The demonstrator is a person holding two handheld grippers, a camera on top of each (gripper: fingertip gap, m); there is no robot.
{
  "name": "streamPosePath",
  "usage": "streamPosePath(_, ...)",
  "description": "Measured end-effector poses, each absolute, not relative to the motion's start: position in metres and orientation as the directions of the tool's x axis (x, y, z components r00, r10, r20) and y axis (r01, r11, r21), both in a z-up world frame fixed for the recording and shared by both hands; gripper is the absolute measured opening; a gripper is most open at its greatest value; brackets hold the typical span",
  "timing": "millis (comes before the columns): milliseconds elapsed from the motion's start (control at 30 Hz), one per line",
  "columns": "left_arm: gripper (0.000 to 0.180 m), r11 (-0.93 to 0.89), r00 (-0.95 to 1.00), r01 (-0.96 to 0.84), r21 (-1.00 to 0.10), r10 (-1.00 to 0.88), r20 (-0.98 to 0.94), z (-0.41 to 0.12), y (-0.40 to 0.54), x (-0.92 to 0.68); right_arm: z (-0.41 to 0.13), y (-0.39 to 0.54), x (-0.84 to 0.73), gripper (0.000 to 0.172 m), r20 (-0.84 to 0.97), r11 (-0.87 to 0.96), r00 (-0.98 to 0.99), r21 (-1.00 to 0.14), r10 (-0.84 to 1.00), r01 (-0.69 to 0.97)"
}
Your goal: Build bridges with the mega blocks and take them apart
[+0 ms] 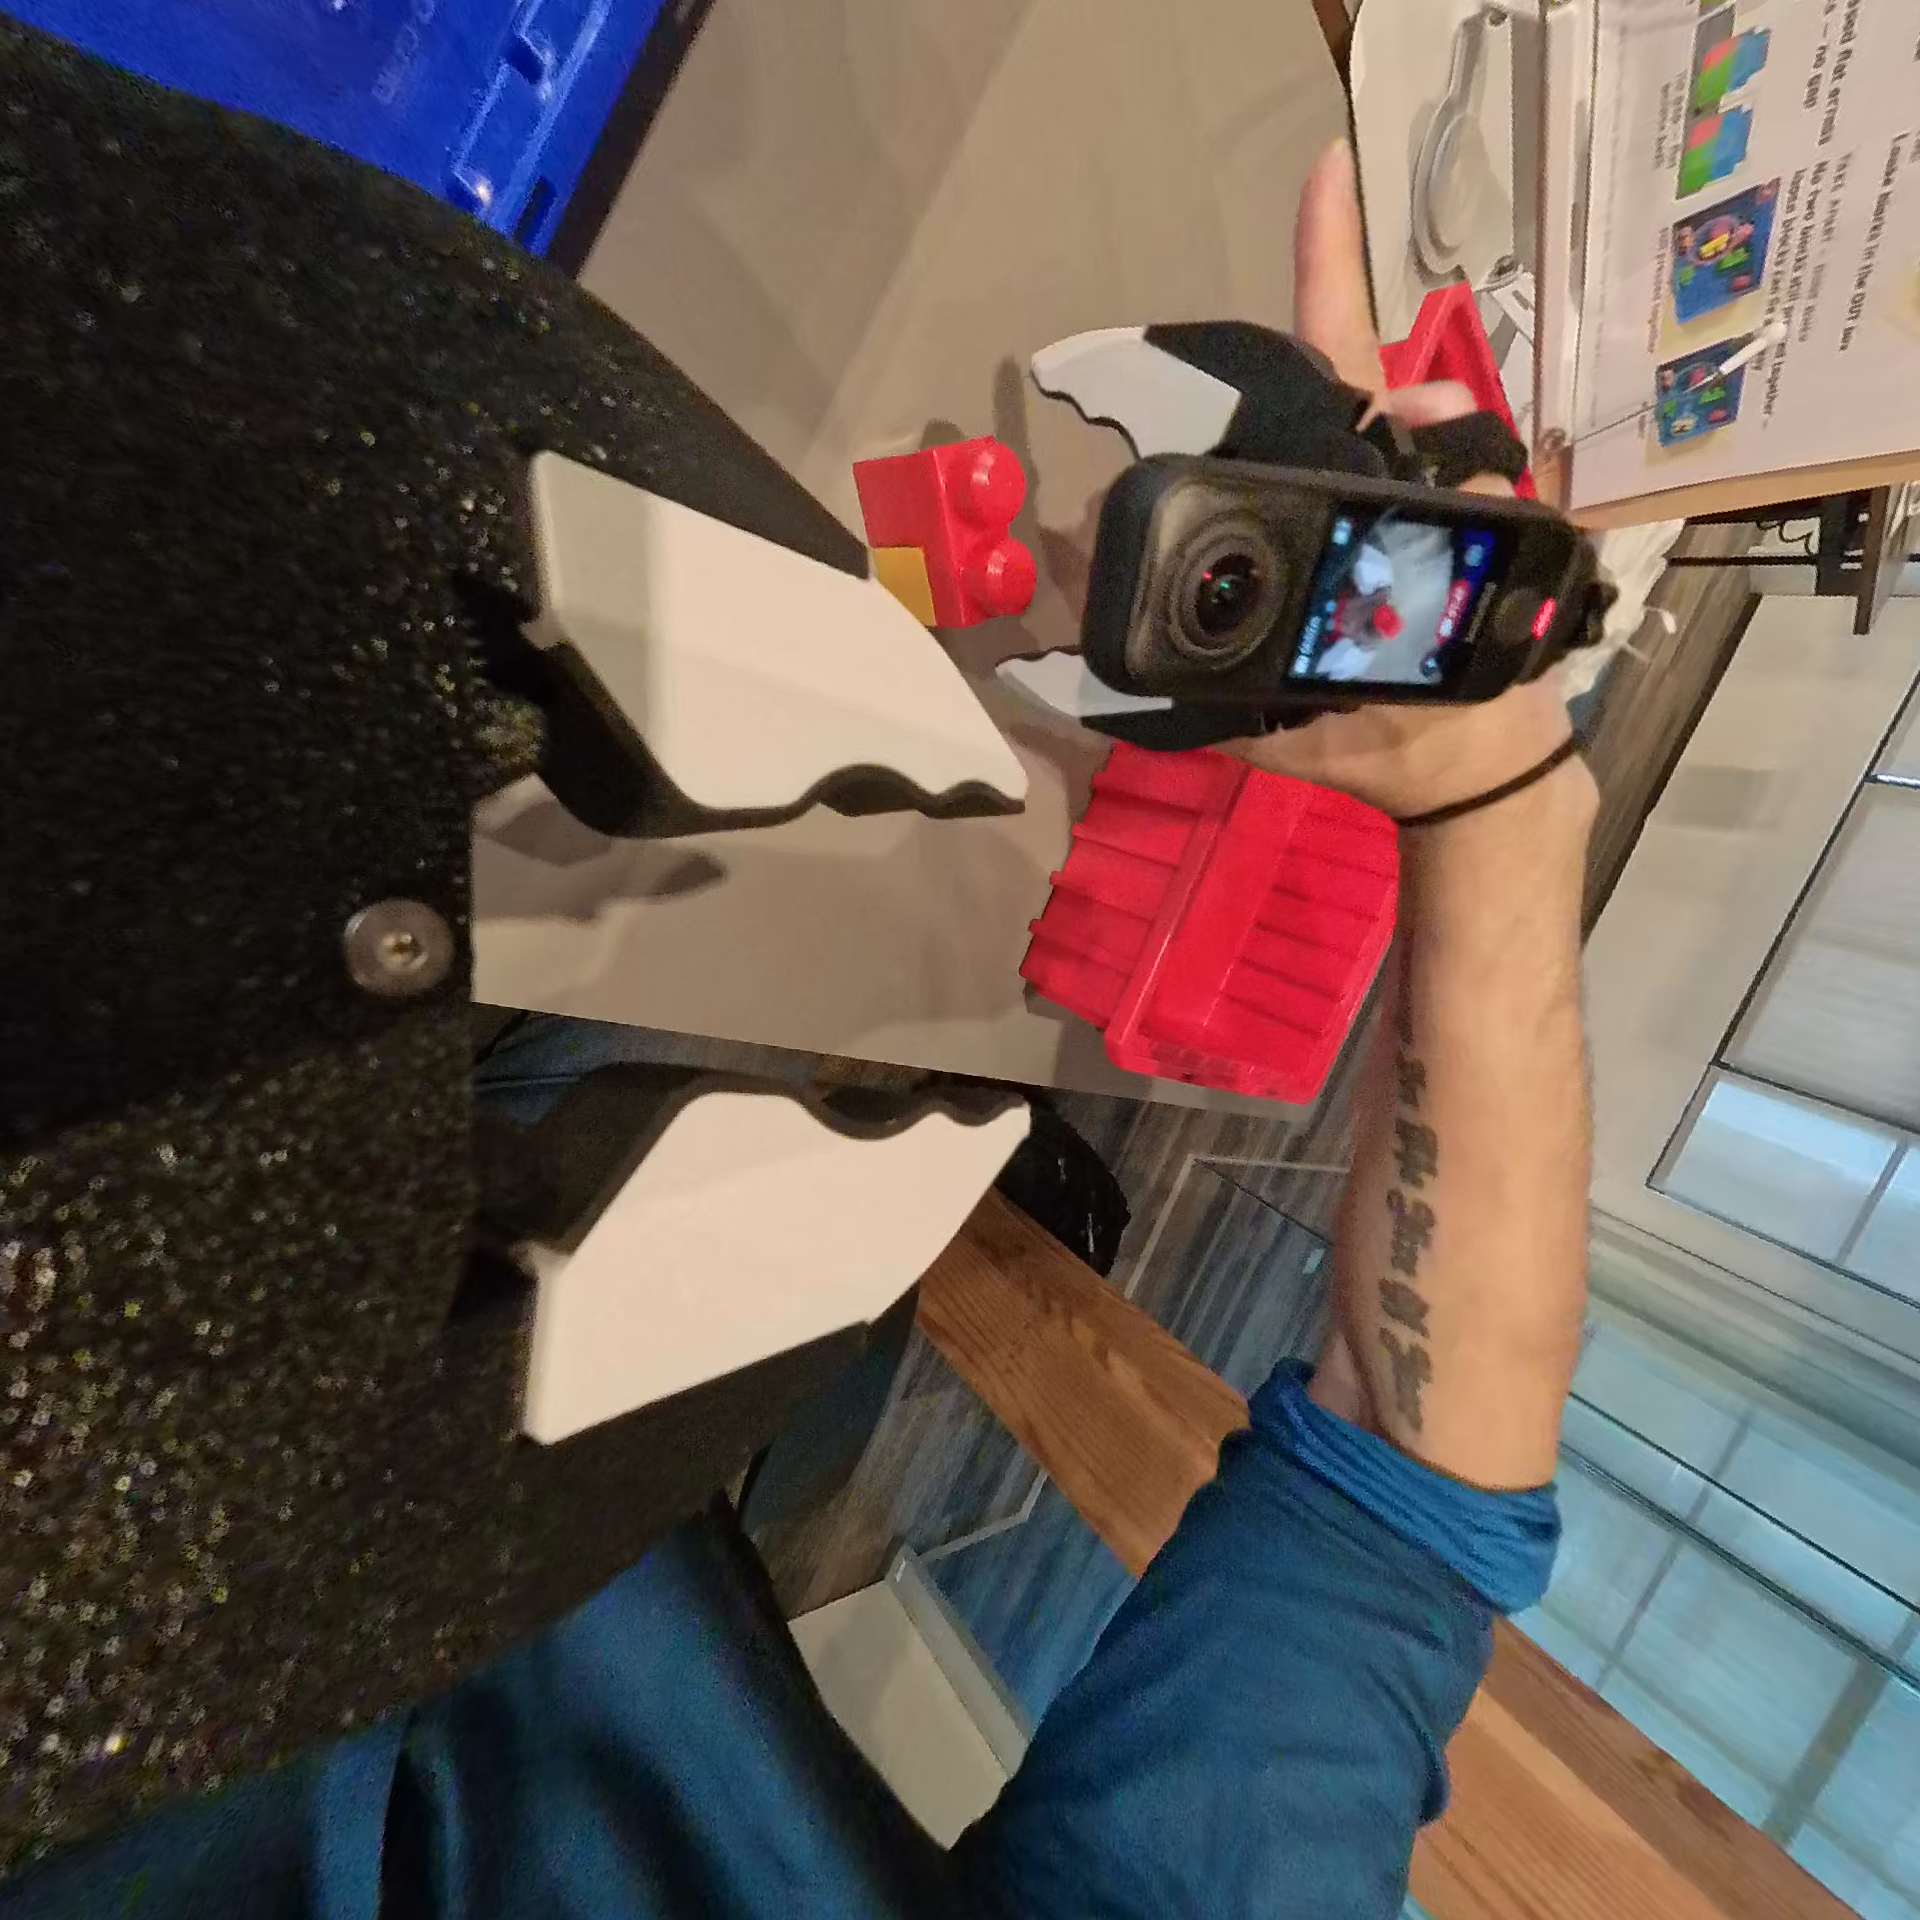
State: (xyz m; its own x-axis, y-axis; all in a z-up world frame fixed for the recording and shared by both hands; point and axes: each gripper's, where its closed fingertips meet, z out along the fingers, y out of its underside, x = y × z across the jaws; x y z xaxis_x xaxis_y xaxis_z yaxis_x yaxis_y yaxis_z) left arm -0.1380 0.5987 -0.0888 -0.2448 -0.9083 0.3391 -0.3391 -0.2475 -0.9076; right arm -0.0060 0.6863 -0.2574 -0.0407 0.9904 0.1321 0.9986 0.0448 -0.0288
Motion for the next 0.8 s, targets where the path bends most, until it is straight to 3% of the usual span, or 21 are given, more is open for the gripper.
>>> streamPosePath(333,0.049,-0.263,-0.259,-0.329,-0.907,-0.899,0.354,-0.089,0.605,-0.14,-0.293,0.684,-0.002,0.094,0.056,0.129,-0.132,0.045,0.99,0.991)
streamPosePath(367,0.049,-0.265,-0.26,-0.33,-0.906,-0.897,0.357,-0.09,0.605,-0.139,-0.296,0.682,-0.002,0.093,0.046,0.127,-0.129,0.042,0.991,0.991)
streamPosePath(400,0.049,-0.267,-0.262,-0.333,-0.905,-0.895,0.36,-0.091,0.605,-0.138,-0.298,0.681,-0.002,0.08,0.044,0.129,-0.131,0.036,0.99,0.991)
streamPosePath(500,0.049,-0.263,-0.259,-0.347,-0.9,-0.896,0.361,-0.095,0.606,-0.135,-0.297,0.68,-0.004,0.077,0.034,0.063,-0.063,0.016,0.997,0.998)
streamPosePath(667,0.052,-0.198,-0.231,-0.399,-0.895,-0.923,0.307,-0.114,0.614,-0.13,-0.275,0.686,-0.013,0.077,0.053,-0.097,0.105,-0.133,0.993,0.986)
streamPosePath(800,0.064,-0.045,-0.167,-0.487,-0.872,-0.976,0.143,-0.143,0.629,-0.122,-0.24,0.686,-0.018,0.077,0.052,-0.222,0.249,-0.31,0.967,0.925)
